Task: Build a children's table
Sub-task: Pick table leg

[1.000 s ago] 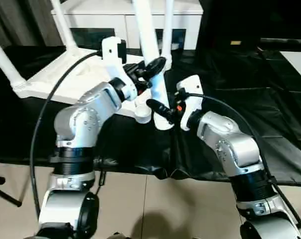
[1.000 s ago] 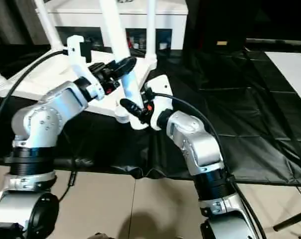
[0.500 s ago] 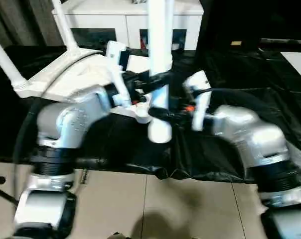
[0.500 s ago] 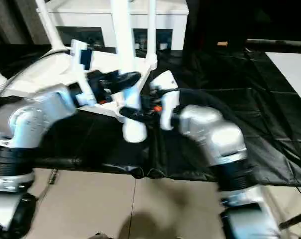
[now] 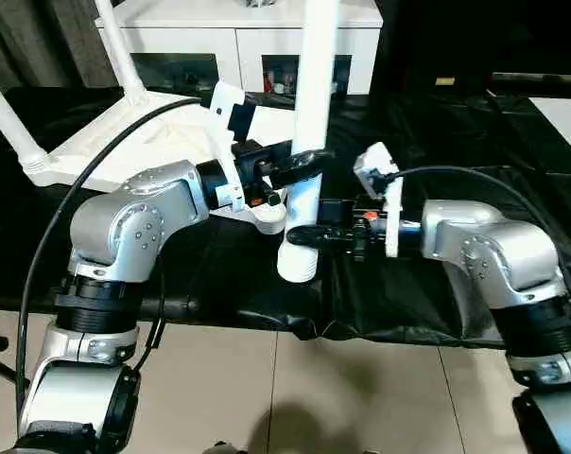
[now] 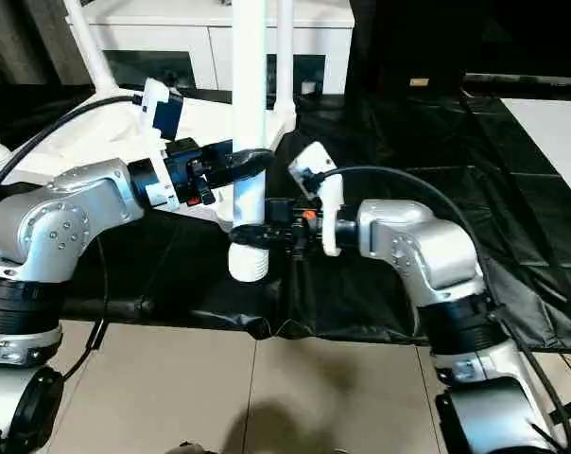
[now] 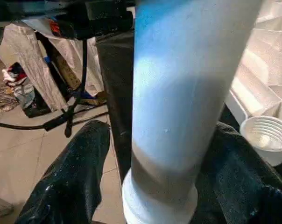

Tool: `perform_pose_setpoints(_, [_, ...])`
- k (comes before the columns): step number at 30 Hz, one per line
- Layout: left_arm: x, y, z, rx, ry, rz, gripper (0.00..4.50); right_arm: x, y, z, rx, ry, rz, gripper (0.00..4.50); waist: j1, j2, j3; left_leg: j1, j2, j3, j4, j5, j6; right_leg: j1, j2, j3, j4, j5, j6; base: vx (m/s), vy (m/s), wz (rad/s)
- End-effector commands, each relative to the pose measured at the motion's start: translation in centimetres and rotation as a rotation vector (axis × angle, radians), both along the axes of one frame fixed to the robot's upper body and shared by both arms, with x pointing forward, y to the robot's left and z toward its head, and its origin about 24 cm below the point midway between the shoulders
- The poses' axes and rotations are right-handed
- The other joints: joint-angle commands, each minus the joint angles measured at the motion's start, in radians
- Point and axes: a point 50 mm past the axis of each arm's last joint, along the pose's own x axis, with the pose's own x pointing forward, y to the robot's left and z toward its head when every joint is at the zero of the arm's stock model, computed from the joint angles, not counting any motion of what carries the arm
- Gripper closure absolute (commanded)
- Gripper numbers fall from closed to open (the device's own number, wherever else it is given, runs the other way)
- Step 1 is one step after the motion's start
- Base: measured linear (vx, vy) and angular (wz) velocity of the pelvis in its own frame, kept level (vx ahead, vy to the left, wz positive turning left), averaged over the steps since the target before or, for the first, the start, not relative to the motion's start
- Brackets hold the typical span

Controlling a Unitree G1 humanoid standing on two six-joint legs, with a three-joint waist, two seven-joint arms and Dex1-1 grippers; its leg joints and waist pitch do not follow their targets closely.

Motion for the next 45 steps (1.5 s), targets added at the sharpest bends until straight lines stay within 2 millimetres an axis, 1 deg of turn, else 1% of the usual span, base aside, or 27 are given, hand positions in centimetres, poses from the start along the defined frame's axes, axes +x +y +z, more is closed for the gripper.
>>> perform_pose_setpoints(1, [-0.3, -0.2, 1.3, -0.033, -0.04, -0.026, 2.65, 0.1, 0.7, 0.5, -0.01, -0.016, 0.024, 1.29, 0.006, -0.018, -0.078, 0.018, 0.025, -0.003, -0.073, -0.093, 0.039, 0.061, -0.036, 0.027, -0.06, -0.096, -0.249, 0.0, 0.0, 0.0])
perform_pose_setpoints(7, [-0.3, -0.2, 1.4, -0.03, -0.039, -0.04, 2.65, 0.2, 0.9, 0.5, -0.004, -0.02, 0.019, 1.29, 0.006, -0.015, -0.078, 0.02, 0.025, -0.003, -0.073, -0.097, 0.035, 0.06, -0.035, 0.027, -0.061, -0.101, -0.245, 0.0, 0.0, 0.0])
perform_pose_setpoints(8, [-0.4, -0.2, 1.3, -0.028, -0.038, -0.046, 2.65, 0.2, 0.8, 0.5, -0.004, -0.02, 0.019, 1.29, 0.006, -0.016, -0.078, 0.018, 0.024, -0.003, -0.074, -0.094, 0.035, 0.061, -0.036, 0.027, -0.06, -0.097, -0.245, 0.0, 0.0, 0.0])
perform_pose_setpoints(14, [-0.5, -0.1, 1.2, -0.025, -0.038, -0.061, 2.65, 0.3, 0.6, 0.6, -0.001, -0.02, 0.017, 1.29, 0.007, -0.016, -0.079, 0.019, 0.024, -0.003, -0.073, -0.093, 0.036, 0.061, -0.035, 0.027, -0.059, -0.091, -0.247, 0.0, 0.0, 0.0])
perform_pose_setpoints(16, [-0.6, -0.1, 1.2, -0.029, -0.038, -0.072, 2.65, 0.4, 0.6, 0.6, 0.001, -0.019, 0.015, 1.57, 0.006, -0.018, -0.078, 0.019, 0.025, -0.003, -0.074, -0.096, 0.035, 0.061, -0.036, 0.027, -0.059, -0.099, -0.247, 0.0, 0.0, 0.0])
perform_pose_setpoints(17, [-0.7, -0.1, 1.2, -0.028, -0.04, -0.078, 2.65, 0.4, 0.6, 0.6, 0.002, -0.018, 0.014, 1.67, 0.007, -0.016, -0.078, 0.02, 0.025, -0.003, -0.073, -0.095, 0.034, 0.061, -0.036, 0.027, -0.059, -0.1, -0.246, 0.0, 0.0, 0.0])
perform_pose_setpoints(18, [-0.7, -0.1, 1.2, -0.028, -0.04, -0.079, 2.65, 0.4, 0.6, 0.6, 0.003, -0.018, 0.014, 1.67, 0.007, -0.017, -0.078, 0.02, 0.025, -0.003, -0.073, -0.095, 0.034, 0.061, -0.036, 0.027, -0.059, -0.1, -0.246, 0.0, 0.0, 0.0])
perform_pose_setpoints(20, [-0.7, -0.1, 1.2, -0.026, -0.038, -0.083, 2.65, 0.4, 0.6, 0.6, 0.003, -0.016, 0.016, 1.99, 0.008, -0.016, -0.079, 0.02, 0.026, -0.003, -0.073, -0.092, 0.033, 0.061, -0.036, 0.027, -0.058, -0.092, -0.247, 0.0, 0.0, 0.0])
perform_pose_setpoints(23, [-0.8, 0.0, 1.1, -0.022, -0.036, -0.087, 2.65, 0.4, 0.6, 0.5, 0.004, -0.014, 0.019, 2.09, 0.008, -0.016, -0.079, 0.019, 0.024, -0.003, -0.073, -0.089, 0.034, 0.061, -0.035, 0.027, -0.058, -0.084, -0.249, 0.0, 0.0, 0.0])
perform_pose_setpoints(25, [-0.8, 0.0, 1.1, -0.019, -0.037, -0.088, 2.65, 0.3, 0.6, 0.5, 0.003, -0.011, 0.025, 2.4, 0.009, -0.017, -0.079, 0.02, 0.024, -0.003, -0.073, -0.088, 0.035, 0.062, -0.035, 0.027, -0.057, -0.086, -0.247, 0.0, 0.0, 0.0])
perform_pose_setpoints(26, [-0.7, 0.0, 1.1, -0.019, -0.037, -0.087, 2.65, 0.3, 0.6, 0.5, 0.002, -0.01, 0.027, 2.4, 0.01, -0.017, -0.079, 0.02, 0.024, -0.003, -0.073, -0.089, 0.035, 0.061, -0.035, 0.027, -0.058, -0.088, -0.247, 0.0, 0.0, 0.0])
perform_pose_setpoints(27, [-0.7, 0.1, 1.1, -0.019, -0.037, -0.088, 2.65, 0.3, 0.6, 0.5, 0.001, -0.009, 0.028, 2.51, 0.01, -0.017, -0.08, 0.02, 0.024, -0.003, -0.072, -0.088, 0.035, 0.062, -0.035, 0.027, -0.057, -0.087, -0.247, 0.0, 0.0, 0.0])
perform_pose_setpoints(30, [-0.7, 0.1, 1.1, -0.019, -0.039, -0.088, 2.65, 0.2, 0.6, 0.4, -0.003, -0.007, 0.033, 2.64, 0.013, -0.016, -0.08, 0.02, 0.025, -0.003, -0.072, -0.085, 0.035, 0.061, -0.035, 0.027, -0.057, -0.085, -0.247, 0.0, 0.0, 0.0])
perform_pose_setpoints(35, [-0.7, 0.1, 1.2, -0.018, -0.041, -0.09, 2.65, 0.2, 0.6, 0.3, -0.005, -0.006, 0.038, 2.65, 0.018, -0.016, -0.08, 0.021, 0.025, -0.002, -0.072, -0.088, 0.031, 0.06, -0.035, 0.028, -0.057, -0.086, -0.245, 0.0, 0.0, 0.0])
perform_pose_setpoints(37, [-0.3, 0.2, 1.0, 0.015, -0.05, -0.031, 2.65, 0.2, 0.6, 0.3, -0.004, -0.006, 0.037, 2.65, 0.02, -0.015, -0.081, 0.021, 0.026, -0.003, -0.072, -0.084, 0.031, 0.06, -0.034, 0.028, -0.056, -0.078, -0.243, 0.0, 0.0, 0.0])
perform_pose_setpoints(38, [-0.2, 0.3, 0.9, 0.012, -0.028, -0.015, 2.09, 0.2, 0.6, 0.3, -0.002, -0.007, 0.033, 2.65, 0.022, -0.016, -0.081, 0.021, 0.025, -0.002, -0.071, -0.083, 0.031, 0.061, -0.035, 0.028, -0.056, -0.077, -0.243, 0.0, 0.0, 0.0])
perform_pose_setpoints(39, [0.0, 0.4, 0.8, 0.004, -0.006, 0.004, 1.95, 0.2, 0.6, 0.3, -0.001, -0.008, 0.029, 2.65, 0.023, -0.014, -0.081, 0.021, 0.025, -0.003, -0.071, -0.081, 0.029, 0.06, -0.035, 0.028, -0.055, -0.075, -0.243, 0.0, 0.0, 0.0])
perform_pose_setpoints(42, [0.3, 0.9, 0.7, -0.013, 0.025, 0.025, 1.86, 0.3, 0.5, 0.4, 0.005, -0.013, 0.014, 2.65, 0.024, -0.015, -0.081, 0.021, 0.023, -0.003, -0.071, -0.08, 0.029, 0.06, -0.034, 0.027, -0.055, -0.071, -0.244, 0.0, 0.0, 0.0])
perform_pose_setpoints(43, [0.2, 1.1, 0.6, -0.015, 0.028, 0.021, 1.74, 0.4, 0.5, 0.4, 0.009, -0.013, 0.006, 2.66, 0.024, -0.014, -0.082, 0.021, 0.024, -0.003, -0.071, -0.079, 0.028, 0.061, -0.034, 0.027, -0.055, -0.071, -0.244, 0.0, 0.0, 0.0])
perform_pose_setpoints(44, [0.2, 1.2, 0.6, -0.015, 0.028, 0.02, 1.52, 0.4, 0.5, 0.4, 0.01, -0.013, 0.004, 2.66, 0.024, -0.014, -0.082, 0.021, 0.024, -0.003, -0.071, -0.082, 0.028, 0.06, -0.034, 0.027, -0.055, -0.075, -0.244, 0.0, 0.0, 0.0])
perform_pose_setpoints(45, [0.1, 1.4, 0.7, -0.021, 0.031, 0.02, 1.47, 0.5, 0.4, 0.4, 0.014, -0.014, -0.003, 2.66, 0.024, -0.014, -0.082, 0.021, 0.024, -0.003, -0.071, -0.085, 0.027, 0.06, -0.034, 0.027, -0.055, -0.078, -0.244, 0.0, 0.0, 0.0])
